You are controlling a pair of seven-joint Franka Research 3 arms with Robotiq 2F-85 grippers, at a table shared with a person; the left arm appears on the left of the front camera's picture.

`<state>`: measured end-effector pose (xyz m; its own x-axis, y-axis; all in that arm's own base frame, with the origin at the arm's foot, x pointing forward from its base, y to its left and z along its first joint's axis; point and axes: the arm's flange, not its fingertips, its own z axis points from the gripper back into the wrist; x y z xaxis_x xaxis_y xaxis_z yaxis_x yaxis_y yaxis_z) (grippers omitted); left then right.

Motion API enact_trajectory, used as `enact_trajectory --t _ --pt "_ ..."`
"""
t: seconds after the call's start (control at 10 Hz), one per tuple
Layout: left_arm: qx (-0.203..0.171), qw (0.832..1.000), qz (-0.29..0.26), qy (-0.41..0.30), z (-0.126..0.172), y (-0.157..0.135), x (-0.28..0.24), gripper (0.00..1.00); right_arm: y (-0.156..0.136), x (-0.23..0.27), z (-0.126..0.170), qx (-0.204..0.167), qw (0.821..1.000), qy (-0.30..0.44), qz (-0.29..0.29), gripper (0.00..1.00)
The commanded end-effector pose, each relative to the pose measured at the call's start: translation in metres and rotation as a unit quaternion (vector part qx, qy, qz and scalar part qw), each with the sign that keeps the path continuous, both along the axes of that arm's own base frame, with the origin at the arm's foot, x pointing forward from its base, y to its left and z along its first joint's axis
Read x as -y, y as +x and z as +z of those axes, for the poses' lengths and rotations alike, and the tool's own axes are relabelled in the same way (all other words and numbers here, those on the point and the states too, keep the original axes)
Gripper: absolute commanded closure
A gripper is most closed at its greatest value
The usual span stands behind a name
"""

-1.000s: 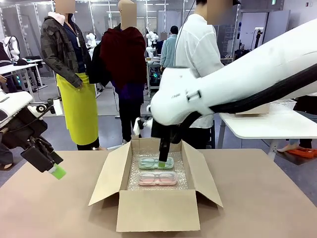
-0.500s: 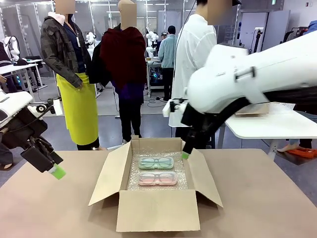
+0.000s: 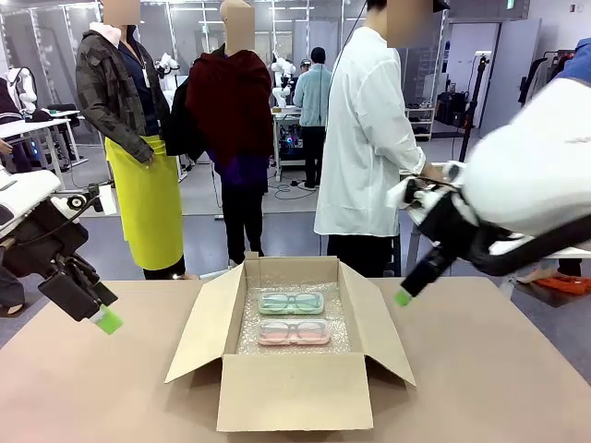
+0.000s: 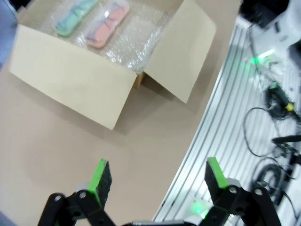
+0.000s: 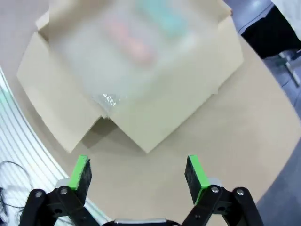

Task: Pack the glasses set securely to prepare it for shipping.
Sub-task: Position the Package Box on the left side of the table.

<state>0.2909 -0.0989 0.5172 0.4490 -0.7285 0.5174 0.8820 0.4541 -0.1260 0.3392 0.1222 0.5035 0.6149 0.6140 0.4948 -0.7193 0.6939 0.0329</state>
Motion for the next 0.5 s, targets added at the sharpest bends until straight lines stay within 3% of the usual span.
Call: enact_trajectory --t 0.0,0.3,0.4 --pt "-0.003 1.000 -0.013 -0.010 0.001 -0.001 -0.002 0.00 -0.021 0.018 0.009 -0.006 0.999 -0.010 -0.053 0.00" --pt "-0.003 1.000 -0.013 -0.010 0.001 -0.001 -0.002 0.00 -0.012 0.019 0.000 -0.002 0.997 -0.018 -0.070 0.00" --pt "-0.003 1.000 -0.013 -0.010 0.001 -0.001 -0.002 0.00 -0.011 0.027 0.018 0.005 0.999 -0.007 -0.054 0.00"
